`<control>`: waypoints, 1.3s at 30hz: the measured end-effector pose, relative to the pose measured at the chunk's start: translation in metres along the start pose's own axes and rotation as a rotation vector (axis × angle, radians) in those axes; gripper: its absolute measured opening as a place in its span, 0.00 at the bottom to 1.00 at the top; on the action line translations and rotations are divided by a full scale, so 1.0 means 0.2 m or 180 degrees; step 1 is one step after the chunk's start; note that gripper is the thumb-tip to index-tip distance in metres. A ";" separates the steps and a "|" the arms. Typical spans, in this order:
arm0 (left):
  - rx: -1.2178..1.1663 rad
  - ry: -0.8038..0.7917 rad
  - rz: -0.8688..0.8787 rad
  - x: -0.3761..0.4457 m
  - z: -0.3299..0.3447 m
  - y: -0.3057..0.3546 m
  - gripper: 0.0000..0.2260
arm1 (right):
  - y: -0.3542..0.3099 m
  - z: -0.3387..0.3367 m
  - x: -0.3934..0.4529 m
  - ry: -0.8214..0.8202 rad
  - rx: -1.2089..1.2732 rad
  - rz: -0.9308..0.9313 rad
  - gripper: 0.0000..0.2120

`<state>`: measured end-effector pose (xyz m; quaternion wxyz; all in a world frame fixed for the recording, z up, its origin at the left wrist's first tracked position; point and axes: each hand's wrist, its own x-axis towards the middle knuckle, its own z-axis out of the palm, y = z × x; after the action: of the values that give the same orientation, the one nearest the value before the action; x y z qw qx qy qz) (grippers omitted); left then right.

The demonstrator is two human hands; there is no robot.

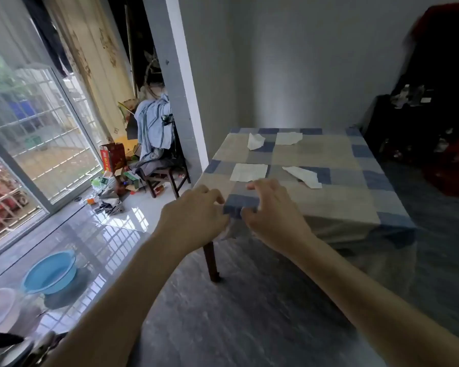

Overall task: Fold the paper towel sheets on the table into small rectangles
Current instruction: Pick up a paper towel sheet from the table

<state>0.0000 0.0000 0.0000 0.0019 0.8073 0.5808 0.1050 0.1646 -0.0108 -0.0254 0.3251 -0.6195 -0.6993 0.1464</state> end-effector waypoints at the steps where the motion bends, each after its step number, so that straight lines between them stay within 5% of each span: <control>1: -0.0013 -0.0020 -0.0056 0.00 -0.02 -0.02 0.15 | 0.00 0.01 0.01 0.0002 0.0039 -0.0027 0.23; 7: 0.0118 0.0083 -0.0715 -0.03 -0.02 -0.28 0.16 | -0.02 0.16 0.08 -0.0271 0.0126 -0.0352 0.24; 21: 0.0253 0.0077 -0.0616 0.07 -0.02 -0.90 0.17 | -0.33 0.60 0.46 -0.0813 0.0062 -0.0614 0.25; 39: 0.0304 -0.0036 -0.0776 0.34 -0.04 -2.11 0.13 | -1.01 1.44 1.25 -0.1138 -0.0622 -0.1035 0.22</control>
<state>-0.3765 0.2005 -0.0334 -0.0206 0.7304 0.6789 0.0716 -0.1792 0.2480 -0.0500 0.1541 -0.4917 -0.8469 0.1310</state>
